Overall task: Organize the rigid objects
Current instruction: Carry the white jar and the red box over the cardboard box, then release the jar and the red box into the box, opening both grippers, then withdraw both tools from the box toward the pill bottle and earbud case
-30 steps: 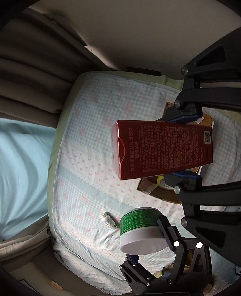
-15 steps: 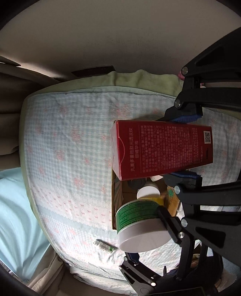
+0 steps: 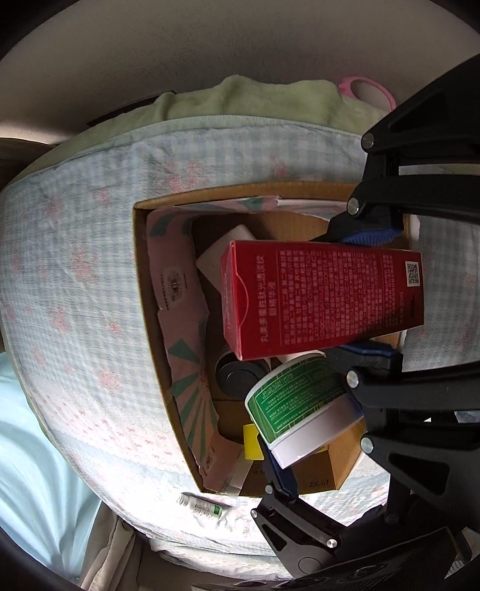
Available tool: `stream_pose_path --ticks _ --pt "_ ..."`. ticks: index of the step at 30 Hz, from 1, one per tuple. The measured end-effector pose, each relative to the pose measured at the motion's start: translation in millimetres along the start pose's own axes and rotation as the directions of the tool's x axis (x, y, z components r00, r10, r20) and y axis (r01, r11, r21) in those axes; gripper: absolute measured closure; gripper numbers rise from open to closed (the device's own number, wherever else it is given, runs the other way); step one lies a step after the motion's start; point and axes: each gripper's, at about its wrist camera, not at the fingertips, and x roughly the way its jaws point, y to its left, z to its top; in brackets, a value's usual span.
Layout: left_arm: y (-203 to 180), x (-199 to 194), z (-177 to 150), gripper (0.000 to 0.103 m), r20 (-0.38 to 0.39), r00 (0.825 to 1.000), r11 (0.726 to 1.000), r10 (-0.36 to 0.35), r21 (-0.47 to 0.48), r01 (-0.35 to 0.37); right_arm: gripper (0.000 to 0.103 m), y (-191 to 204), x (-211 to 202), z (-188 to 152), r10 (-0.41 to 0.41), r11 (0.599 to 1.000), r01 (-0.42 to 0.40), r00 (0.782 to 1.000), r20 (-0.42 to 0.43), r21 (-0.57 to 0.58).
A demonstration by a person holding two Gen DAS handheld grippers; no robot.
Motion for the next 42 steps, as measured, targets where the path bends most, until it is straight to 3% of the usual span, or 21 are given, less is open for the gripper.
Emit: stream_pose_path --ticks 5,13,14,15,16,17,18,19,20,32,42 --pt "-3.1 13.8 -4.0 0.035 -0.022 0.999 0.999 0.027 0.042 -0.026 0.065 2.3 7.8 0.0 -0.003 1.0 0.004 1.0 0.013 -0.021" --pt "0.7 12.2 -6.2 0.035 -0.015 1.0 0.999 0.017 0.029 -0.017 0.065 8.1 11.1 -2.0 -0.024 0.998 0.026 1.0 0.019 -0.065" --pt "0.2 8.5 -5.9 0.031 -0.002 1.0 0.999 0.015 0.03 -0.015 0.064 8.3 11.0 -2.3 -0.025 0.997 0.027 0.999 0.02 -0.066" --pt "-0.5 4.0 -5.6 0.012 0.012 1.0 0.999 0.013 0.03 -0.014 0.064 9.7 11.3 -3.0 -0.029 0.998 0.03 0.999 0.024 -0.063" --pt "-2.0 -2.6 -7.0 0.0 0.025 1.0 0.999 0.013 0.031 -0.014 0.062 9.5 10.7 -3.5 -0.032 0.998 0.033 0.999 0.025 -0.057" --pt "-3.7 -9.1 -8.4 0.0 0.043 0.999 0.999 0.014 0.031 -0.015 0.059 9.2 9.2 -4.2 -0.029 0.998 0.03 0.999 0.034 -0.048" --pt "-3.7 -12.5 -8.8 0.0 0.046 0.999 0.999 0.017 0.032 -0.018 0.043 8.1 6.6 -5.3 -0.018 0.999 0.02 0.999 0.049 -0.038" --pt "-3.1 -14.6 -9.7 0.0 0.044 0.999 0.999 0.021 0.03 -0.022 0.01 7.5 3.4 -6.4 -0.016 0.999 0.017 0.998 0.064 -0.028" --pt "-2.3 -16.3 -10.7 0.0 0.042 0.999 0.999 0.027 0.027 -0.028 0.0 7.4 -0.6 -7.6 -0.02 1.0 0.022 0.996 0.084 -0.022" --pt "5.6 -58.1 -39.0 0.0 0.082 0.996 1.0 0.028 -0.014 -0.027 0.0 30.4 -41.8 -26.3 -0.031 0.996 0.046 0.984 0.177 -0.081" --pt "21.4 -127.2 -67.2 0.0 0.173 0.981 0.996 0.083 -0.05 -0.076 0.0 62.8 -90.0 -37.7 -0.089 0.986 0.117 0.971 0.223 -0.115"
